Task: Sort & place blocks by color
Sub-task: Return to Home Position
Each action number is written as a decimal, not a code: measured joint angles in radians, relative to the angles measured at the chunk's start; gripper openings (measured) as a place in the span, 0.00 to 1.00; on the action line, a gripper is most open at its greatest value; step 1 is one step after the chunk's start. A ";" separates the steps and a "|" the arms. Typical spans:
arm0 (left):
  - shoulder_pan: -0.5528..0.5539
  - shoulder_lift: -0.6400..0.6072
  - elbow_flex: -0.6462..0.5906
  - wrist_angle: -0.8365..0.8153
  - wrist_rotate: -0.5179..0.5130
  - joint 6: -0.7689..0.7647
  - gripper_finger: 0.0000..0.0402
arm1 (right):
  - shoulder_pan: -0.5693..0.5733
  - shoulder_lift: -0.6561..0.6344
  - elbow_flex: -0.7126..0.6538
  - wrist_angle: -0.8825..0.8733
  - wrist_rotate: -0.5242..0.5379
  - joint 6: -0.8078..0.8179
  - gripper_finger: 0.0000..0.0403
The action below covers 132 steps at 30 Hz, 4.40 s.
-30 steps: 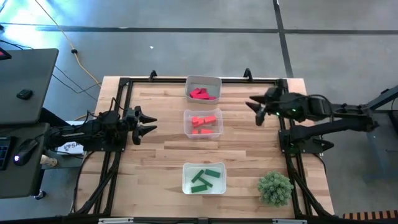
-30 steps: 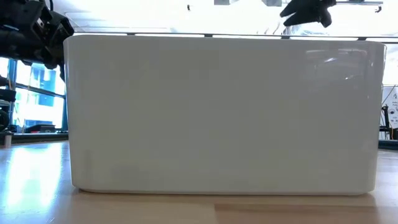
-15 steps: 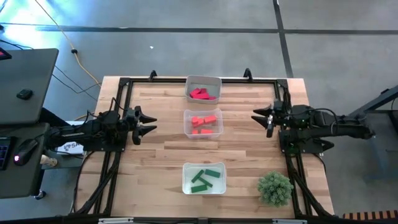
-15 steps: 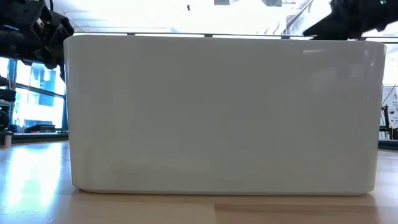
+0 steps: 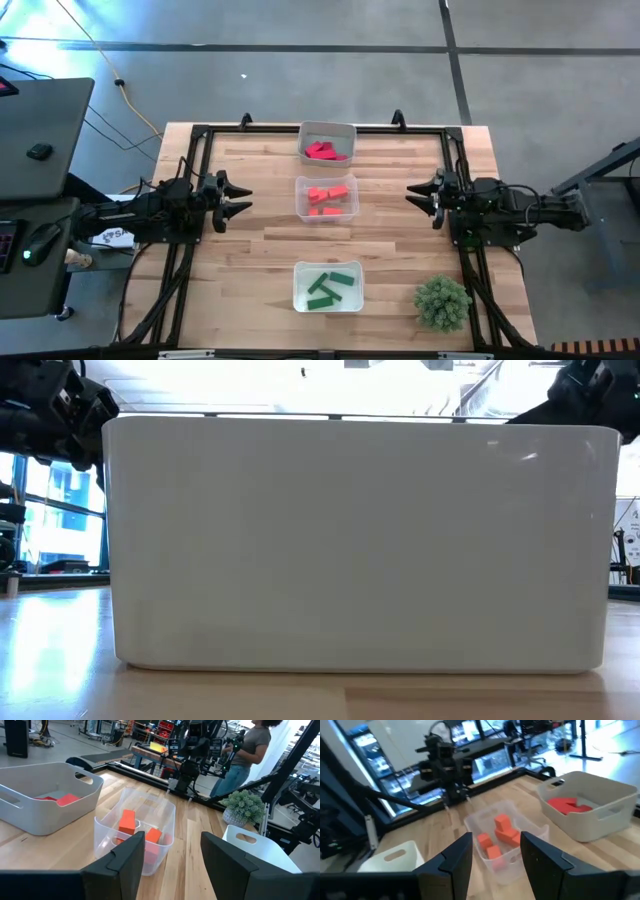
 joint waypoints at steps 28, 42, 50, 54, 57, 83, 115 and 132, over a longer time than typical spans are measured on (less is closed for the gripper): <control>0.000 0.000 0.000 0.000 0.000 0.000 0.46 | 0.000 -0.095 -0.222 0.233 -0.212 -0.027 0.39; 0.000 0.000 0.000 0.000 0.000 0.000 0.46 | 0.000 -0.090 -0.222 0.233 -0.212 -0.027 0.39; 0.000 0.000 0.000 0.000 0.000 0.000 0.46 | 0.000 -0.090 -0.222 0.233 -0.212 -0.027 0.39; 0.000 0.000 0.000 0.000 0.000 0.000 0.46 | 0.000 -0.090 -0.222 0.233 -0.212 -0.027 0.39; 0.000 0.000 0.000 0.000 0.000 0.000 0.46 | 0.000 -0.090 -0.222 0.232 -0.212 -0.027 0.39; 0.000 0.000 0.000 0.000 0.000 0.000 0.46 | 0.000 -0.090 -0.223 0.233 -0.212 -0.027 0.39; 0.000 0.000 0.000 0.000 0.000 0.000 0.46 | 0.000 -0.090 -0.223 0.232 -0.211 -0.027 0.39; 0.000 0.000 0.000 0.000 0.000 0.000 0.46 | 0.000 -0.090 -0.223 0.233 -0.211 -0.027 0.39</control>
